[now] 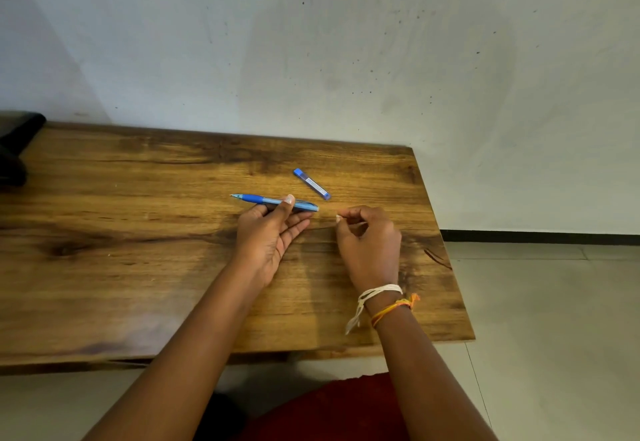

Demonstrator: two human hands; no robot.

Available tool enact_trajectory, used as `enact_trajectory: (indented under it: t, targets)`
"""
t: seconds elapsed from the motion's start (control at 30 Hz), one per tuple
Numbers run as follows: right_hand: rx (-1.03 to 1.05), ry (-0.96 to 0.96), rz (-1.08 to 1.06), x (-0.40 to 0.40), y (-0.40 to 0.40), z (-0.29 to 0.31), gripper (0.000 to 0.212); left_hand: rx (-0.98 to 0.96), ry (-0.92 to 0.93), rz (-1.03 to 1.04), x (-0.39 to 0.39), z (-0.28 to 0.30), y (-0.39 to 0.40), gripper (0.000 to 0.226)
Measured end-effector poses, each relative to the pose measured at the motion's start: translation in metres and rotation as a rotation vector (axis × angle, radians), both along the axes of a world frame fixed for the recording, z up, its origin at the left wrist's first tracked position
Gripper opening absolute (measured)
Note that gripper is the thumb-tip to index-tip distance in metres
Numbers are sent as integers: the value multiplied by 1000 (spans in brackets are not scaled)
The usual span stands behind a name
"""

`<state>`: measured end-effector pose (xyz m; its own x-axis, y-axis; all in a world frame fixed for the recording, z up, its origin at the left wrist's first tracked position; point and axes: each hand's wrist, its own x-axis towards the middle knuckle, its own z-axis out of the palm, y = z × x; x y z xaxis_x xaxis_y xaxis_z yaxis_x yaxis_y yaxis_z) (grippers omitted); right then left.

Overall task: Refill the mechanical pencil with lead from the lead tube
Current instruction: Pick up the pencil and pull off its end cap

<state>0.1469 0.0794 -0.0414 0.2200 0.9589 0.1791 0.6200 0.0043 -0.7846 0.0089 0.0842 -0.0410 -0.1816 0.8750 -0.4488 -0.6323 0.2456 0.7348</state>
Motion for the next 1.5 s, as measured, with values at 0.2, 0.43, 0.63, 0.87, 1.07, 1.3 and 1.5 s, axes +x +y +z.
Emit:
enact_trajectory:
  t: [0.2, 0.43, 0.63, 0.87, 1.07, 1.3, 1.5]
  targets:
    - [-266, -13, -88, 23, -1, 6, 3, -13, 56, 3, 5, 1, 1, 13]
    - [-282, 107, -161, 32, 2, 9, 6, -33, 70, 9, 11, 3, 3, 11]
    - [46, 71, -61, 6, -8, 11, 19, -18, 72, -4, 13, 2, 1, 11]
    - [70, -17, 115, -20, -10, 1, 24, 27, -20, -33, 11, 4, -2, 8]
    - [19, -27, 47, -34, -7, -3, 21, -72, 191, 42, 1, 1, -1, 31]
    - [79, -75, 33, -65, -3, -9, 20, 175, 1124, 190, -30, -6, -16, 14]
    - [89, -156, 130, -95, 7, -16, 20, 97, 1628, -60, -60, -15, -24, 30]
